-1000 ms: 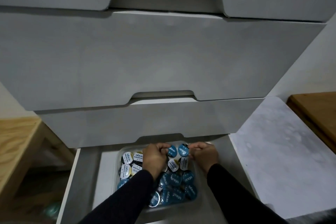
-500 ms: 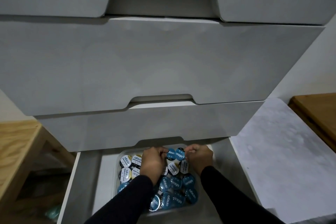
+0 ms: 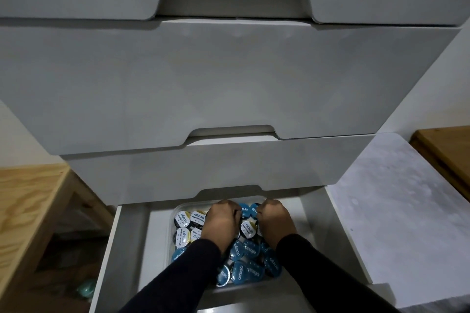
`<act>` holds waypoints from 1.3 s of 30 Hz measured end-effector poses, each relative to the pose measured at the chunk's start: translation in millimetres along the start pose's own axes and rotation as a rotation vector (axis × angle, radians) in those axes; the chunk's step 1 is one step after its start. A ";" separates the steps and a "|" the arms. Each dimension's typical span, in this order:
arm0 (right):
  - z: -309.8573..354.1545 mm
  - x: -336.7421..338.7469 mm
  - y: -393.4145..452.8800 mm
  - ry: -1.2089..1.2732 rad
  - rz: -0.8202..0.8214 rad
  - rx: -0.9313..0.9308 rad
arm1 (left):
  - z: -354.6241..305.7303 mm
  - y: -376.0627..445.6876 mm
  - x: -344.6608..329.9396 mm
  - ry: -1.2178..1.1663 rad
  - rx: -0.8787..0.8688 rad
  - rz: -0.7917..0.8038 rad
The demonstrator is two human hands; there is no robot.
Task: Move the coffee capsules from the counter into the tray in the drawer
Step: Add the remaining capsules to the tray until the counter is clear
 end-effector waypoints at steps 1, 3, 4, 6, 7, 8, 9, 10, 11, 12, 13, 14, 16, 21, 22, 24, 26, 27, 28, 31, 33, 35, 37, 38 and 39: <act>3.0 -3.9 -0.9 -0.022 0.030 0.029 | -3.5 -2.0 2.6 0.026 -0.040 0.001; 20.6 10.4 -6.6 -0.110 0.036 0.137 | -10.7 -4.6 7.9 0.072 -0.129 -0.019; 22.3 13.9 -6.8 -0.124 0.054 0.133 | -14.1 -5.8 10.6 0.086 -0.171 -0.032; 24.1 28.2 -10.2 -0.091 0.038 0.079 | -19.3 -9.4 16.1 0.138 -0.222 -0.031; 27.4 34.2 -14.2 -0.075 0.045 0.076 | -20.2 -11.6 19.2 0.176 -0.224 -0.020; 30.0 38.6 -16.4 -0.091 0.042 0.089 | -20.0 -13.8 22.8 0.205 -0.213 -0.010; 33.7 44.0 -19.9 -0.131 0.040 0.112 | -19.9 -16.3 27.1 0.231 -0.198 -0.001; 37.7 48.4 -23.6 -0.168 0.028 0.150 | -19.8 -18.6 32.1 0.254 -0.191 -0.006; 40.9 50.4 -27.1 -0.193 0.018 0.175 | -21.3 -21.0 39.5 0.273 -0.192 -0.027; 43.6 52.9 -30.2 -0.218 -0.013 0.198 | -22.9 -24.0 48.3 0.295 -0.197 -0.060; 45.4 56.8 -33.1 -0.220 -0.058 0.206 | -25.4 -28.4 58.8 0.306 -0.200 -0.109; 47.7 62.9 -35.8 -0.216 -0.115 0.213 | -28.4 -34.2 70.2 0.297 -0.201 -0.172; 50.9 76.3 -44.0 -0.213 -0.150 0.199 | -34.5 -53.0 93.1 0.236 -0.204 -0.313; 49.7 124.3 -83.9 -0.055 -0.411 0.147 | -30.2 -120.5 127.0 0.100 -0.166 -0.583; 46.1 130.1 -96.5 -0.019 -0.456 0.128 | -26.2 -135.0 128.9 0.068 -0.136 -0.608; 37.9 135.4 -122.5 0.078 -0.467 0.078 | -19.7 -165.3 130.9 0.014 -0.088 -0.659; 29.0 133.8 -149.7 0.157 -0.458 0.038 | -14.5 -196.8 130.6 -0.007 -0.060 -0.713; 26.3 133.2 -161.6 0.188 -0.476 0.023 | -9.4 -209.2 129.7 -0.018 -0.039 -0.736; 23.4 131.8 -175.5 0.211 -0.503 0.011 | -2.6 -222.6 127.2 -0.033 -0.005 -0.755; 8.6 118.2 -211.2 0.259 -0.559 -0.060 | 15.7 -251.6 114.6 -0.094 0.107 -0.784; 0.4 104.0 -229.7 0.285 -0.572 -0.116 | 26.5 -264.4 106.0 -0.134 0.155 -0.808; -4.4 89.2 -242.6 0.344 -0.568 -0.186 | 41.4 -270.4 97.3 -0.179 0.219 -0.817; -7.2 75.1 -250.3 0.421 -0.573 -0.262 | 60.7 -269.9 88.7 -0.223 0.284 -0.810; -9.1 69.4 -252.5 0.457 -0.587 -0.295 | 69.2 -268.3 84.8 -0.242 0.309 -0.811; -10.5 64.4 -253.2 0.490 -0.601 -0.324 | 77.1 -265.6 81.6 -0.264 0.324 -0.818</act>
Point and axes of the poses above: each hand's wrist, its own y-axis towards the middle knuckle, its own x-axis out of the back of the hand, z = x × y, the point moved 8 cm from there along y, towards the middle knuckle, and after that the axes turned 15 degrees about -z, right-handed, at the moved point
